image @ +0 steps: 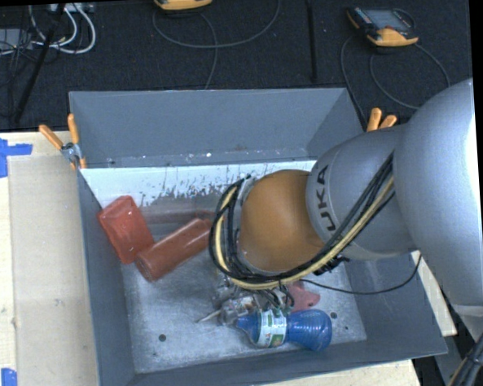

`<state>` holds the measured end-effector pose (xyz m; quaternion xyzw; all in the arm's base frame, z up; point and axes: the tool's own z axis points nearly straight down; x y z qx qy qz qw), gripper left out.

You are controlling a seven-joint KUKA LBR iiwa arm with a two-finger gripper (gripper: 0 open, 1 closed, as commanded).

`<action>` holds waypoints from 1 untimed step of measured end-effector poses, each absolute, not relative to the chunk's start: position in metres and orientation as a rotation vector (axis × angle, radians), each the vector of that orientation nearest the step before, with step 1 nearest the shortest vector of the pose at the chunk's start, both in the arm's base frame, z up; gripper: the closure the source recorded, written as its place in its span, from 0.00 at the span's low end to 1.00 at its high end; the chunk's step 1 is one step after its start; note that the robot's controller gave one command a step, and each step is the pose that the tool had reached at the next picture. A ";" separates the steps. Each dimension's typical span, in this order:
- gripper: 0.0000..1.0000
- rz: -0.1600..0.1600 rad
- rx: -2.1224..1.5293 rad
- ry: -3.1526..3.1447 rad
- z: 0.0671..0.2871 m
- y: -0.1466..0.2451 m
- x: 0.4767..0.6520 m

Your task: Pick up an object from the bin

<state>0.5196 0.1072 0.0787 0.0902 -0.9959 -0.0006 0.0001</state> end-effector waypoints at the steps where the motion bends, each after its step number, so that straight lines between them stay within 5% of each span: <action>1: 1.00 0.000 0.265 -3.121 0.123 0.097 0.525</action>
Offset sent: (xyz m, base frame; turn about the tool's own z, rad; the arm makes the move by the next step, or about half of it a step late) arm 0.0223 -0.0183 0.0517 0.0310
